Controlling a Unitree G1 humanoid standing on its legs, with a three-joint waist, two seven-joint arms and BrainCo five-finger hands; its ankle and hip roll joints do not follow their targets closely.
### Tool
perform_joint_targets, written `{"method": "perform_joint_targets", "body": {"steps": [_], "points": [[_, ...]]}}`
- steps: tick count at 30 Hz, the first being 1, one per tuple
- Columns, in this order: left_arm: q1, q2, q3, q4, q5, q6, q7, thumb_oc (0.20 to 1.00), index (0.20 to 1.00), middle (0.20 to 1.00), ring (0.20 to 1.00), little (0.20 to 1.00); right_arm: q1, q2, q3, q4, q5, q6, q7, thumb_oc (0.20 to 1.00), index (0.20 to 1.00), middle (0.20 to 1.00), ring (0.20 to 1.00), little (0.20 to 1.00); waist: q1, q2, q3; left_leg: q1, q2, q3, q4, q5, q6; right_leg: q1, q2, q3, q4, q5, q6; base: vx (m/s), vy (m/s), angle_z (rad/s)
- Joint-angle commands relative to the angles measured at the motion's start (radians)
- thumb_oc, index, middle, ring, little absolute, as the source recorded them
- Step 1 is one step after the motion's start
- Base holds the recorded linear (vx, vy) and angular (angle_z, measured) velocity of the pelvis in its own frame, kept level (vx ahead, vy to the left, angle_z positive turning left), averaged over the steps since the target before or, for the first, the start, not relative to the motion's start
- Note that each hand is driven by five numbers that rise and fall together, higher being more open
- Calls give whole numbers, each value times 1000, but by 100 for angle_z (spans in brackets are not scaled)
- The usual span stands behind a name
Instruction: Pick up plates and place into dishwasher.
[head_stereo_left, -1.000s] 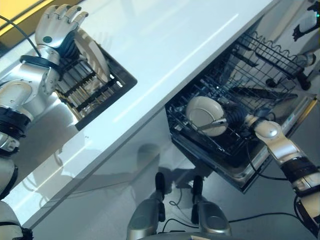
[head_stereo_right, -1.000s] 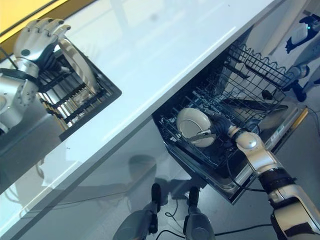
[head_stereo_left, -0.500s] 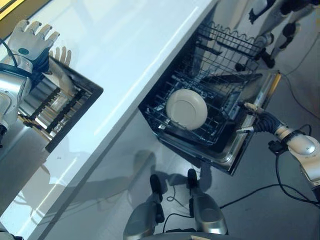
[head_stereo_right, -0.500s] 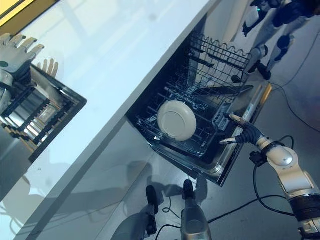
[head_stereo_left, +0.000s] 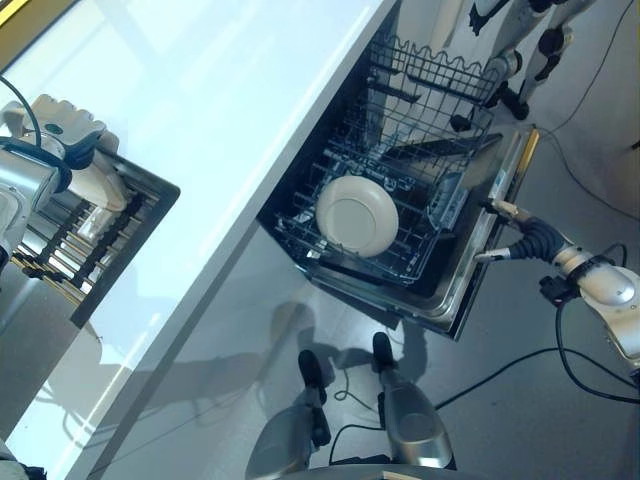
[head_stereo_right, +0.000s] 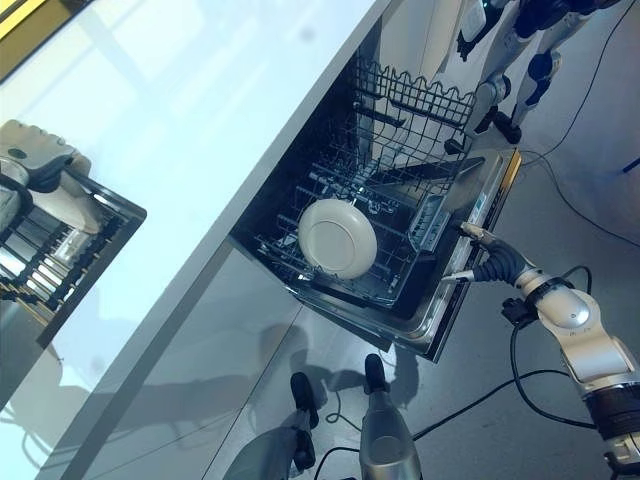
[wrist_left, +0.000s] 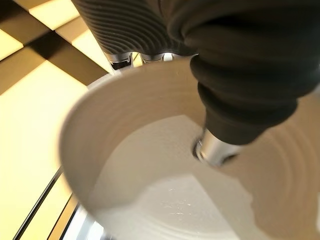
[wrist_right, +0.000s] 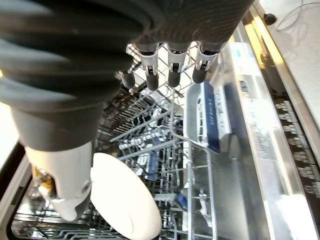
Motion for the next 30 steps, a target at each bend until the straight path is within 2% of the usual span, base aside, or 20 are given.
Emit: {"method": "perform_joint_targets", "body": {"steps": [1, 7, 11, 14, 17, 20, 21, 22, 24, 26, 30], "points": [[-71, 53, -14, 84, -33, 18, -47, 200, 200, 200, 200, 200, -66, -60, -16, -88, 46, -53, -33, 1000, 1000, 1000, 1000, 1000, 25, -15, -11, 12, -72, -9, 9, -128, 47, -71, -28, -24, 107, -89, 93, 0, 0, 0], [-89, 69, -25, 101, -61, 67, -89, 200, 200, 200, 200, 200, -66, -63, -6, -106, 58, -55, -39, 1000, 1000, 1000, 1000, 1000, 32, -13, -33, 25, -71, -15, 8, -133, 46, -45, -24, -36, 91, -92, 90, -43, -63, 3], [-104, 93, -15, 88, -102, 101, 17, 200, 200, 200, 200, 200, -23, -58, -26, -139, 83, -71, -31, 1000, 1000, 1000, 1000, 1000, 43, -12, -68, 43, -67, -22, 8, -138, 45, -14, -20, -51, 90, -106, 86, -18, -115, 4], [-80, 107, 16, 52, -136, 120, 152, 200, 200, 200, 200, 200, 31, -49, -53, -170, 97, -108, -2, 1000, 1000, 1000, 1000, 1000, 50, -10, -98, 58, -63, -27, 8, -141, 44, 11, -19, -60, 88, -116, 83, 5, -119, 8], [-24, 106, 66, -42, -182, 96, 261, 200, 200, 200, 200, 200, 53, -17, -55, -200, 113, -148, 16, 1000, 1000, 1000, 1000, 1000, 65, -11, -135, 75, -61, -34, 8, -147, 42, 40, -19, -71, 73, -119, 80, 18, -135, 14], [51, 95, 146, -176, -294, 44, 413, 200, 200, 200, 200, 200, 50, 41, -44, -242, 130, -194, -7, 1000, 1000, 1000, 1000, 1000, 95, -13, -178, 91, -60, -50, 8, -154, 42, 70, -18, -82, 59, -125, 77, 13, -130, 17], [76, 94, 170, -188, -294, 47, 420, 200, 200, 200, 200, 200, 50, 45, -42, -247, 130, -199, -7, 1000, 1000, 1000, 1000, 1000, 95, -11, -182, 93, -60, -51, 8, -155, 42, 74, -18, -83, 58, -126, 77, -12, -127, 10], [104, 76, 213, -220, -282, 2, 492, 200, 200, 200, 200, 200, 41, 74, -34, -263, 134, -213, -13, 1000, 1000, 1000, 1000, 1000, 108, -12, -196, 98, -59, -57, 8, -157, 42, 82, -17, -88, 56, -129, 76, -13, -107, 10], [154, 51, 259, -281, -259, -5, 549, 200, 200, 200, 200, 200, 14, 116, -4, -272, 125, -221, -40, 1000, 1000, 1000, 1000, 1000, 123, -10, -222, 106, -59, -67, 8, -161, 42, 96, -16, -93, 52, -134, 74, -10, -129, 9], [184, -3, 292, -344, -274, -21, 604, 200, 200, 200, 200, 200, -30, 165, 44, -265, 108, -238, -87, 1000, 1000, 1000, 1000, 1000, 144, -12, -247, 115, -56, -77, 8, -166, 42, 111, -16, -103, 50, -141, 70, -4, -115, 11], [193, -129, 313, -439, -294, -76, 678, 200, 200, 200, 200, 200, -168, 245, 149, -229, 70, -217, -159, 1000, 1000, 1000, 1000, 1000, 185, -25, -292, 133, -52, -99, 8, -169, 38, 144, -12, -117, 47, -157, 62, 30, -111, 13]]}}
